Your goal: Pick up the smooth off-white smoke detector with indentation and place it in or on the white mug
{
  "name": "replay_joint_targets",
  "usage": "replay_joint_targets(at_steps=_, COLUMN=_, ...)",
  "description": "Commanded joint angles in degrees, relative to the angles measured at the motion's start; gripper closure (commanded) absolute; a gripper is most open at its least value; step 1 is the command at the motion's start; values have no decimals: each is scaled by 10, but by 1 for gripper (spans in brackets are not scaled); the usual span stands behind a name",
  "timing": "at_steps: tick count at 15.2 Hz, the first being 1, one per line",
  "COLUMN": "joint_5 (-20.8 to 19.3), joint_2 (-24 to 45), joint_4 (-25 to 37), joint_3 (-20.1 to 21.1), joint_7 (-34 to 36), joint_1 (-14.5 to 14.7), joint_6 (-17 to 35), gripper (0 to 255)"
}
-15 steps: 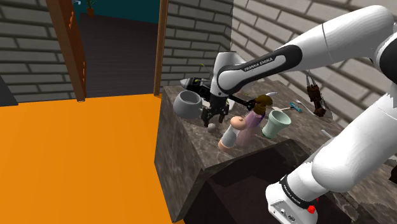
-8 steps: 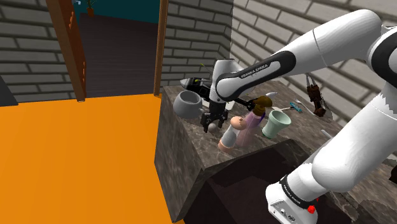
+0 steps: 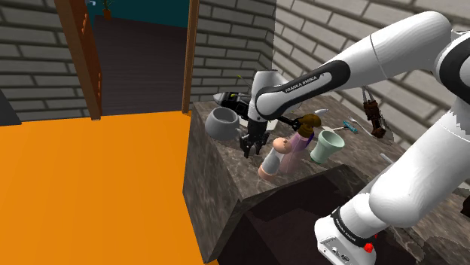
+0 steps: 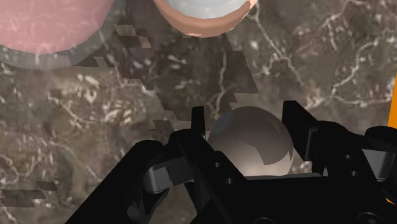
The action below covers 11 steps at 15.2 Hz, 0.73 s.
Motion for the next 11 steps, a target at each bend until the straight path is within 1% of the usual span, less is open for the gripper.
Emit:
replay_joint_targets(at_steps=1, joint_5=0, joint_2=0, joint_4=0, joint_3=0, joint_7=0, joint_1=0, joint_6=0, gripper=255)
replay_joint_targets(at_steps=7, joint_5=0, joint_2=0, joint_4=0, joint_3=0, joint_7=0, joint_1=0, joint_6=0, gripper=255)
replay_joint_targets(at_steps=11, joint_5=3, joint_2=-25, joint_4=7, joint_3=0, joint_7=-1, joint_1=-1, joint_6=-32, gripper=255)
